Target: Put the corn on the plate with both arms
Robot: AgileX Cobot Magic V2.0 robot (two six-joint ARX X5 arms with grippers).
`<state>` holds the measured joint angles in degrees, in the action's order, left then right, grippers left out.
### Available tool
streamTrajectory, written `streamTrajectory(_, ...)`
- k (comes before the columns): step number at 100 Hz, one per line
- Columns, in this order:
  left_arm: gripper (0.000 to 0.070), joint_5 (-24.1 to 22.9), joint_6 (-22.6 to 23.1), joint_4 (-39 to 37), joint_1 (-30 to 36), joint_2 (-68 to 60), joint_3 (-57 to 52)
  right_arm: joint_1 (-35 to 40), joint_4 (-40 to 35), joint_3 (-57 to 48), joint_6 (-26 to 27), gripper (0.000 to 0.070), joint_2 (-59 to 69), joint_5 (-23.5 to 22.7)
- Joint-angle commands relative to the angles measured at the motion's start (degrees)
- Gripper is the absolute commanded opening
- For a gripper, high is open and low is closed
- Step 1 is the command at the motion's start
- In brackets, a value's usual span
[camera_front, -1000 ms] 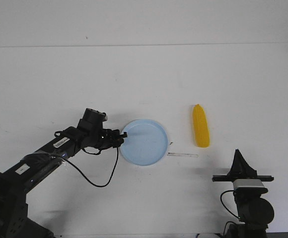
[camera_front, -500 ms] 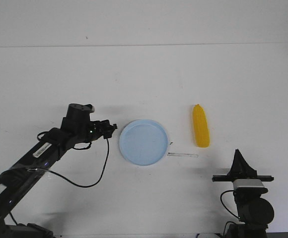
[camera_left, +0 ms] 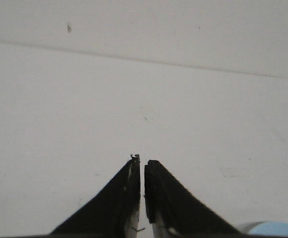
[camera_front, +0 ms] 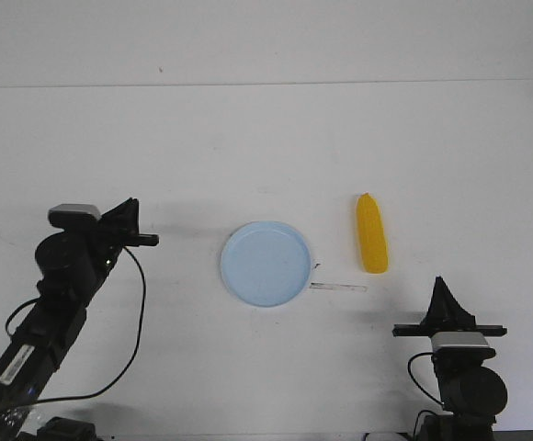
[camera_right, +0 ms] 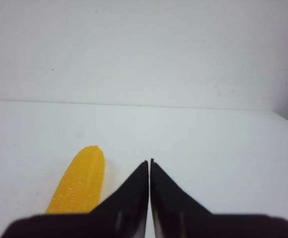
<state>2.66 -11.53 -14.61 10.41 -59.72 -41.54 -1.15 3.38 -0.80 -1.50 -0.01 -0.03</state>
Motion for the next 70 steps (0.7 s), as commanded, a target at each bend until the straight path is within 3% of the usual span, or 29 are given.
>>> streamTrajectory(1, 0.0001, -0.3, 5.8, -1.2, -1.9, 3.5, 2.2, 0.1, 0.7, 0.1, 0.2, 0.0008, 0.1, 0.0)
streamTrajectory(36, 0.0001, -0.3, 8.1, 3.8, -12.4, 24.7, 14.5, 0.1, 0.7, 0.1, 0.2, 0.0008, 0.1, 0.0)
streamTrajectory(70, 0.0001, -0.3, 8.1, 14.1, -12.6, 41.6, 18.2, 0.1, 0.7, 0.1, 0.2, 0.0007, 0.1, 0.0)
